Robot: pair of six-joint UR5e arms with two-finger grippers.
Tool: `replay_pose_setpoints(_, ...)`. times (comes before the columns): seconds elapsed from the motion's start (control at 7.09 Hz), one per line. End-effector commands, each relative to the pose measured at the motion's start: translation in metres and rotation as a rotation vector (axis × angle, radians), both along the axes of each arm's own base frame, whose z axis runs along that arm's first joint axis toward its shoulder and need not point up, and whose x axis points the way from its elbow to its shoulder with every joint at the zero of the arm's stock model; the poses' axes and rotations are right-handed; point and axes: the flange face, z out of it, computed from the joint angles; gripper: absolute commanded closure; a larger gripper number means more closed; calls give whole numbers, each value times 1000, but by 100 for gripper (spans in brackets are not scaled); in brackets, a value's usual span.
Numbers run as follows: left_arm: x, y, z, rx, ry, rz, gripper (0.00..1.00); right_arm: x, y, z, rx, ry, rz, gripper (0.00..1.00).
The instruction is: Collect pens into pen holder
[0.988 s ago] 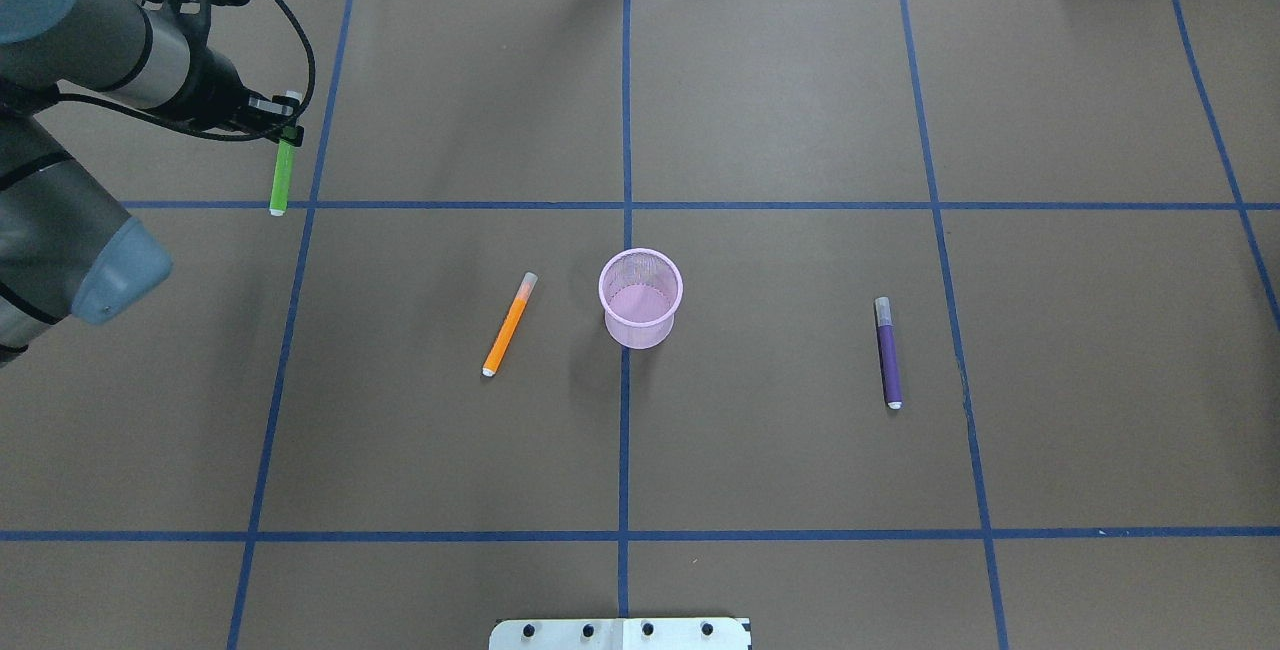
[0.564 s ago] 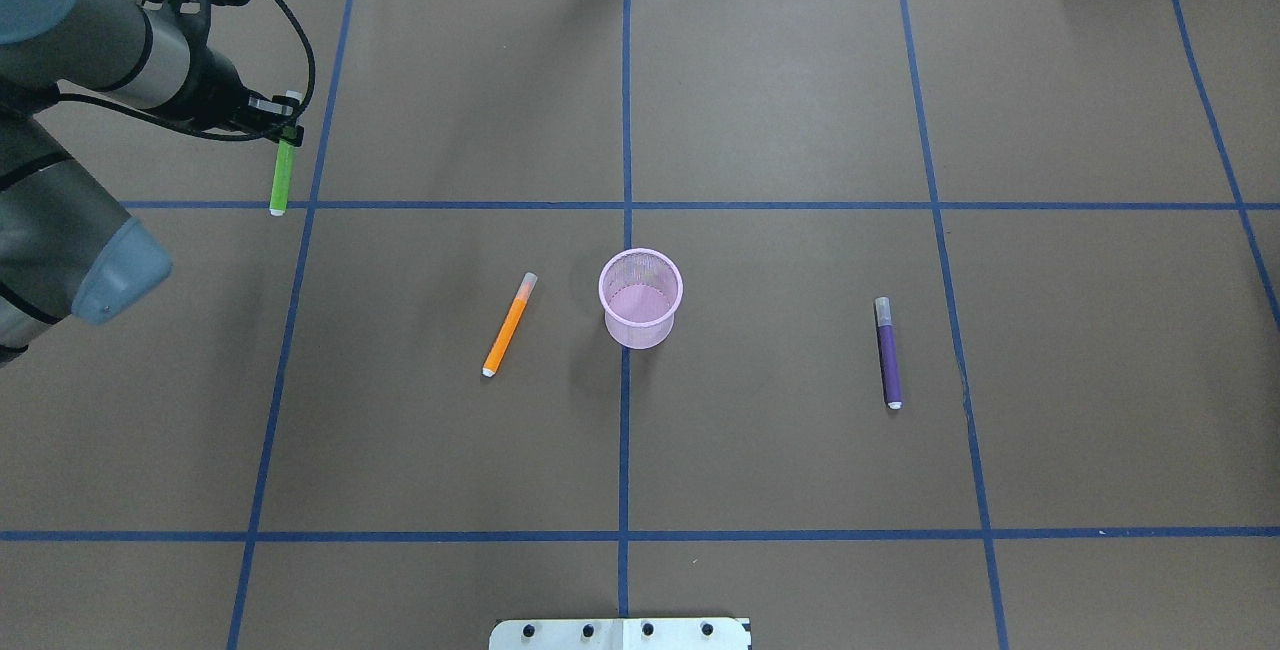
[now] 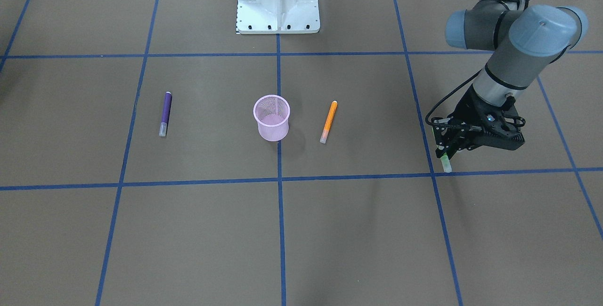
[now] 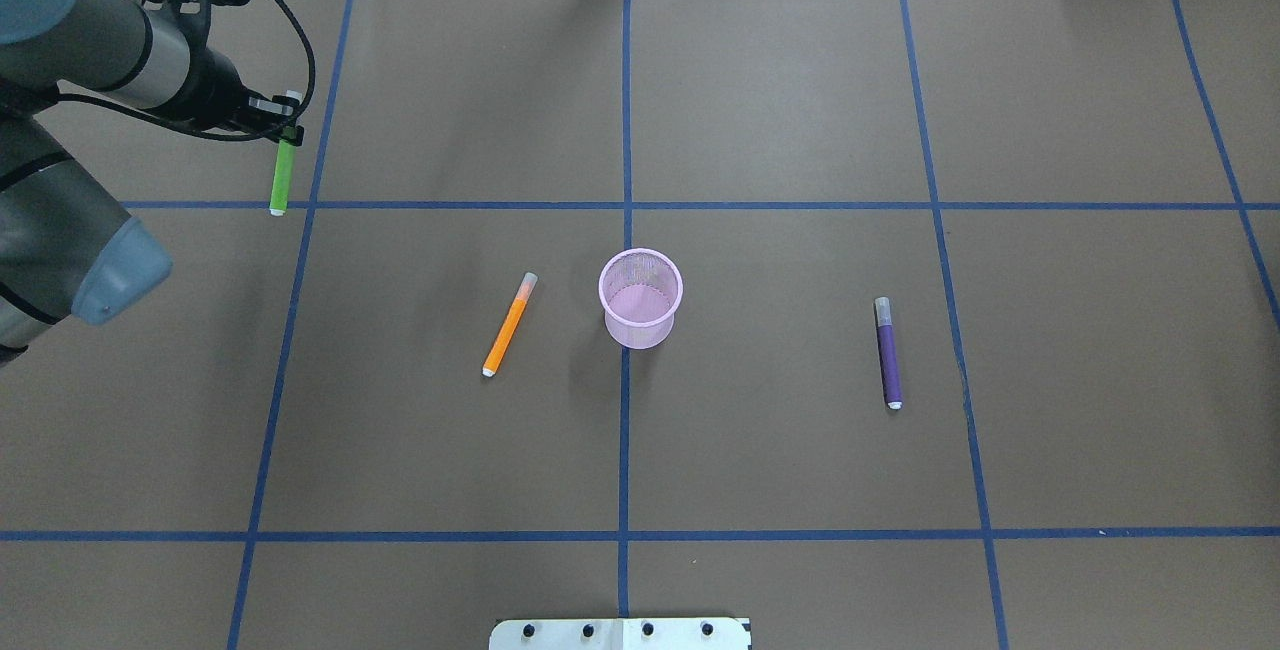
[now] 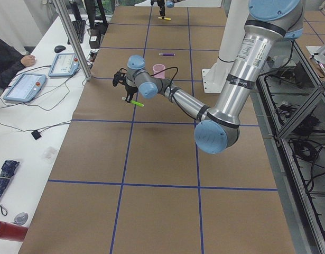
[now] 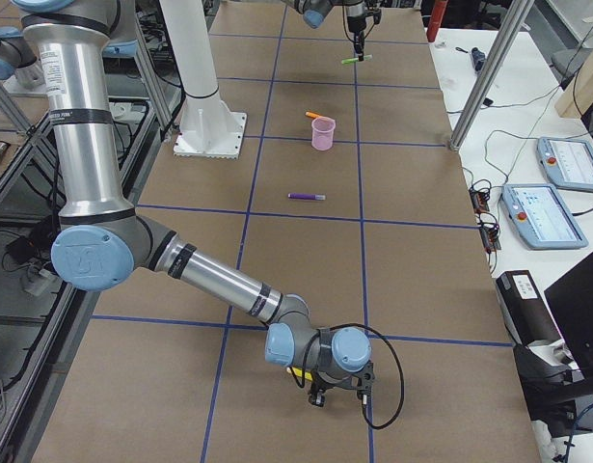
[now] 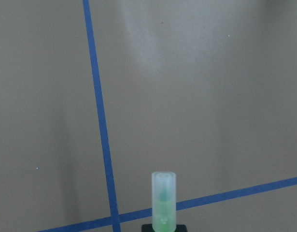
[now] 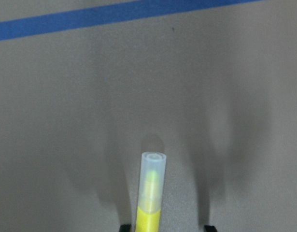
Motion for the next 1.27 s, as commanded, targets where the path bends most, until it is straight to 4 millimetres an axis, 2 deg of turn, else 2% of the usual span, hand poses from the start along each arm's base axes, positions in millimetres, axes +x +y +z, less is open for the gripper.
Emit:
replay_pose_setpoints(0.0, 0, 0, 0, 0, -1, 1, 100, -1, 1, 2, -4, 1, -2, 50)
replay_pose_setpoints(0.14, 0, 0, 0, 1, -1, 1, 100, -1, 2, 3, -7, 1, -2, 51)
replay_pose_setpoints(0.28, 0, 0, 0, 1, -1, 1, 100, 0, 2, 3, -7, 2, -2, 61)
replay_pose_setpoints(0.42, 0, 0, 0, 1, -1, 1, 100, -1, 1, 2, -4, 1, -3, 77)
replay_pose_setpoints(0.56, 0, 0, 1, 0, -2, 1, 100, -1, 0, 1, 5, 0, -3, 100)
replay_pose_setpoints(0.85, 1, 0, 2, -3, -4, 3, 100, -2, -6, -7, 27, 5, -7, 100)
replay_pose_setpoints(0.99, 1, -1, 1, 1, -3, 2, 100, -2, -16, -26, 69, 1, -5, 100)
replay_pose_setpoints(1.13, 3, -7, -34, 42, 29, -7, 100, -3, -22, -45, 116, -4, -10, 100)
